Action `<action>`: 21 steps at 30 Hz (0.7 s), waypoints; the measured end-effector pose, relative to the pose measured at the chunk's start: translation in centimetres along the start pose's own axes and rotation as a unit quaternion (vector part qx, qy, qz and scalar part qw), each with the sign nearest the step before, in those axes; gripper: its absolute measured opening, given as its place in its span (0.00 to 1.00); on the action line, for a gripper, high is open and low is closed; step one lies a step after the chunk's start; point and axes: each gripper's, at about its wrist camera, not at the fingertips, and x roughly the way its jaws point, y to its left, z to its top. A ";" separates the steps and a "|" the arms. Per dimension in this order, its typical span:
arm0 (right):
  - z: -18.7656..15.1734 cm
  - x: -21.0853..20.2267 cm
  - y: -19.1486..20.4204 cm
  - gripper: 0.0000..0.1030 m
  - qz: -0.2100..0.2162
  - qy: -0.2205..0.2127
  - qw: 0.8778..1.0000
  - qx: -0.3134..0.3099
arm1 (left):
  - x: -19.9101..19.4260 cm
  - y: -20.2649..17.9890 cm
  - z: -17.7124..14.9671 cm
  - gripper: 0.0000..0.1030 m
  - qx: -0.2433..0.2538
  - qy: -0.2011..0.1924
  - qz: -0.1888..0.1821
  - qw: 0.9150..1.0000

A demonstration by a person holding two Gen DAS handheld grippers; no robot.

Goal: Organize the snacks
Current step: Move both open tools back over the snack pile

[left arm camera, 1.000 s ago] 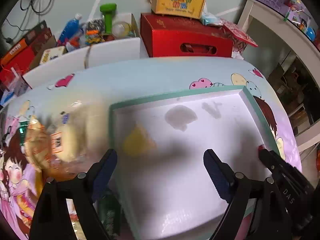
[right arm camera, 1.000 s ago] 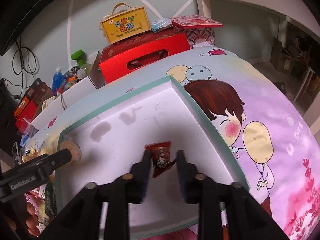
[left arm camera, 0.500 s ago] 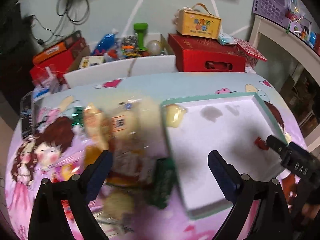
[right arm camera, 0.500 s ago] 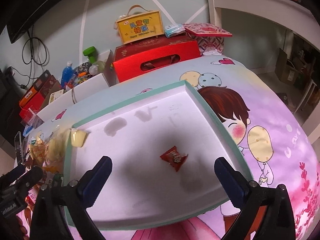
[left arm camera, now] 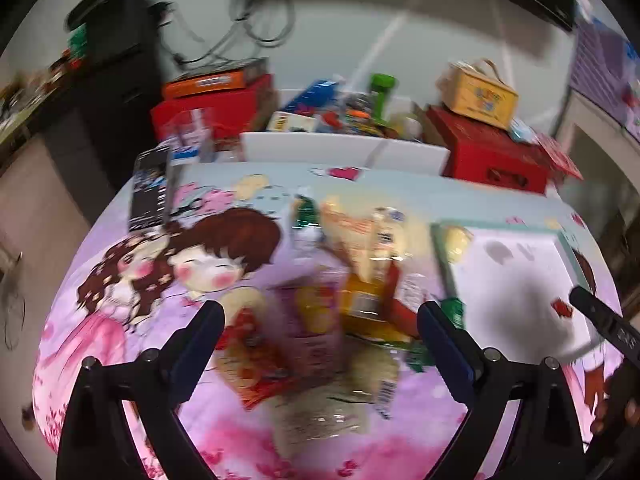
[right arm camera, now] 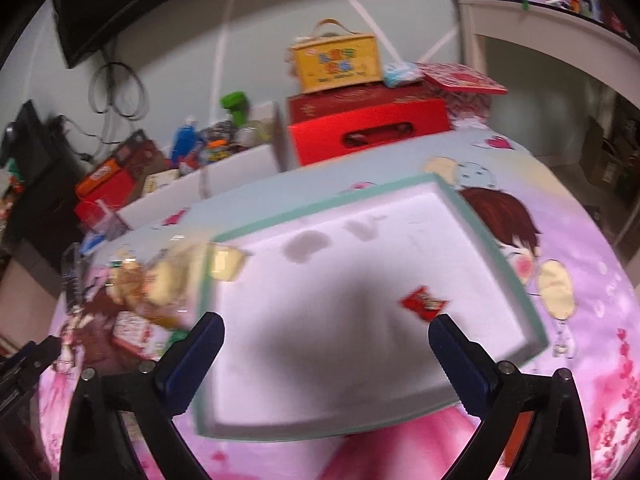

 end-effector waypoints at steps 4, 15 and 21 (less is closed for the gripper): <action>-0.2 -0.5 2.7 1.00 0.040 -0.007 0.999 -0.017 | -0.1 2.9 -0.2 0.94 -0.035 0.003 0.013 0.999; -2.6 0.6 9.5 1.00 0.099 0.029 0.993 -0.066 | 2.5 8.3 -2.6 0.94 -0.115 0.069 -0.006 0.991; -3.7 1.7 11.0 1.00 0.095 0.035 0.991 -0.088 | 4.2 9.4 -3.1 0.94 -0.142 0.093 -0.011 0.985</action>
